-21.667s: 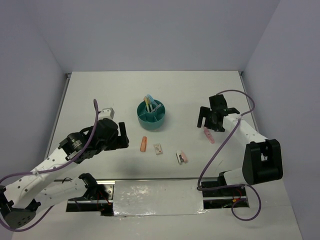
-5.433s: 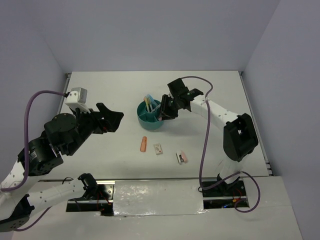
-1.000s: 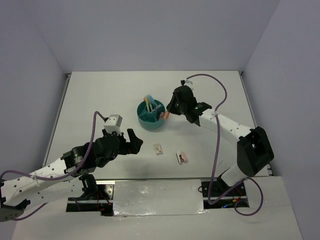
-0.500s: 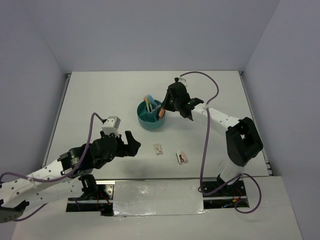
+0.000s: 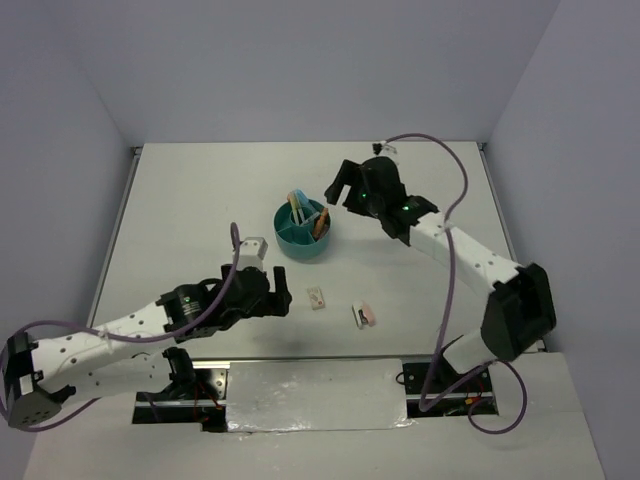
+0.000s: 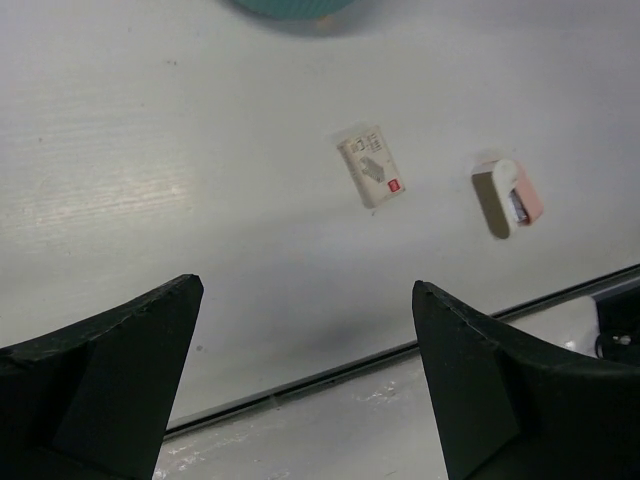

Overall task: Sort the stationery into containers
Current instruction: Pick up the stationery from the center of the board.

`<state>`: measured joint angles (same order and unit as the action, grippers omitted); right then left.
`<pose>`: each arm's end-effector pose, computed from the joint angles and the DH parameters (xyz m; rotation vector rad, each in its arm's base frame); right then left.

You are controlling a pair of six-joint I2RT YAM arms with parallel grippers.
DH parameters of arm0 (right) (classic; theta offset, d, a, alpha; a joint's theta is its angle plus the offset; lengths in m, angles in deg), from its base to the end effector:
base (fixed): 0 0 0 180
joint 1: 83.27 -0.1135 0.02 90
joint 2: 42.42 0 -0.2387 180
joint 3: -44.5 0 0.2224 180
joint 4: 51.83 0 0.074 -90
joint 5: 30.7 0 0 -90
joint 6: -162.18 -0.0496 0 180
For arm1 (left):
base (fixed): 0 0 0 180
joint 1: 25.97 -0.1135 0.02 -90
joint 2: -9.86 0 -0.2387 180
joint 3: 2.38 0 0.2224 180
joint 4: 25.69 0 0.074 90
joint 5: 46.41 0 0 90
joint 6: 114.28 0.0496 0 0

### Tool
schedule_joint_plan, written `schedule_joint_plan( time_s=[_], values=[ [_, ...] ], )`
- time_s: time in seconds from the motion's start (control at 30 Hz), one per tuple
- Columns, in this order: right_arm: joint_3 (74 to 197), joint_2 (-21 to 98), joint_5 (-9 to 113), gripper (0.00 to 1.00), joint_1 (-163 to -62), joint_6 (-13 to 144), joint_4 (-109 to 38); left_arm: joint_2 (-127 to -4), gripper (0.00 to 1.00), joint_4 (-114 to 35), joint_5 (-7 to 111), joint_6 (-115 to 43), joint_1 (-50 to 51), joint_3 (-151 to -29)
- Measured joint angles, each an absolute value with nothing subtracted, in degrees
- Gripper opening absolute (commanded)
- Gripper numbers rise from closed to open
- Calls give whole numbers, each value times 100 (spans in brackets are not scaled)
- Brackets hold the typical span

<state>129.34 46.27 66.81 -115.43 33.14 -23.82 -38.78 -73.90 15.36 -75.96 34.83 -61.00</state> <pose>0.2922 0.1761 0.2722 0.2101 2.1698 0.5887 0.1053 -0.1402 0.2584 -0.0922 2.2036 -0.5773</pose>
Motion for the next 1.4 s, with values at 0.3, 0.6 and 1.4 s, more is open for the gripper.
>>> schedule_joint_plan(
  time_s=[0.3, 0.6, 1.4],
  values=[
    [12055, 2369, 7079, 93, -11049, 3508, -1827, -5808, 99, -7336, 1801, -8029, 3487, -6738],
    [11107, 972, 7155, 96, -10905, 4006, -743, -7876, 91, -7790, 1672, -8881, 3540, -8071],
    [10847, 59, 6244, 96, -10776, 4524, 7, -9729, 27, -7565, 1405, -9959, 3738, -8692]
  ],
)
